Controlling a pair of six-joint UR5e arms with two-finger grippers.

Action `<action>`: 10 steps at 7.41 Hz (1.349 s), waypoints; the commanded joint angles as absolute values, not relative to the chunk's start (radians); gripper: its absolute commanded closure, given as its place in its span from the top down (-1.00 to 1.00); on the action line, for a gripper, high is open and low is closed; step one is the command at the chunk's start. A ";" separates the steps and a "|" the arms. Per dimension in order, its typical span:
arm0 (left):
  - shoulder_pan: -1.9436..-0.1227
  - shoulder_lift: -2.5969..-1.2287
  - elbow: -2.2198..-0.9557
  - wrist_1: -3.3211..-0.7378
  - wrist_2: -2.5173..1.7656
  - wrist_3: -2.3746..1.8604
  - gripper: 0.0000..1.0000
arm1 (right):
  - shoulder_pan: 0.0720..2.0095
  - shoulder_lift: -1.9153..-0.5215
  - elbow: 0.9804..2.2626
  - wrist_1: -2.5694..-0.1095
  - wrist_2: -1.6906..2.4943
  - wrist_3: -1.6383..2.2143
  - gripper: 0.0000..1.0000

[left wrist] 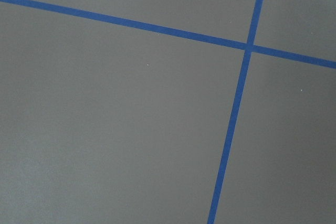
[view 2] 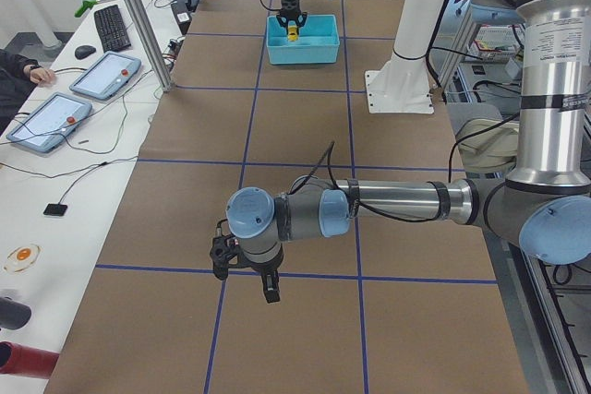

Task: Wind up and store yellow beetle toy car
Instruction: 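Carry the car into the blue tray and open the right gripper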

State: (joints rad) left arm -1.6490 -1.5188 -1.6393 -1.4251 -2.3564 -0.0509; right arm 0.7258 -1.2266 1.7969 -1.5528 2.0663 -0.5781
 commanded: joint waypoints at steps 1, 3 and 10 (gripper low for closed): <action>-1.649 -1.519 -1.638 -1.425 -2.356 -0.051 1.00 | 0.698 -1.233 1.746 -1.474 2.062 -0.551 -1.00; -1.651 -1.510 -1.638 -1.427 -2.356 -0.048 1.00 | 0.681 -1.227 1.744 -1.474 2.056 -0.543 -1.00; -1.649 -1.505 -1.643 -1.428 -2.355 -0.049 1.00 | 0.815 -1.218 1.854 -1.596 2.144 -0.534 0.99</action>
State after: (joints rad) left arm -1.6490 -1.5049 -1.6429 -1.4281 -2.3558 -0.0489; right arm 0.7299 -1.2209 1.7999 -1.5114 2.0858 -0.5335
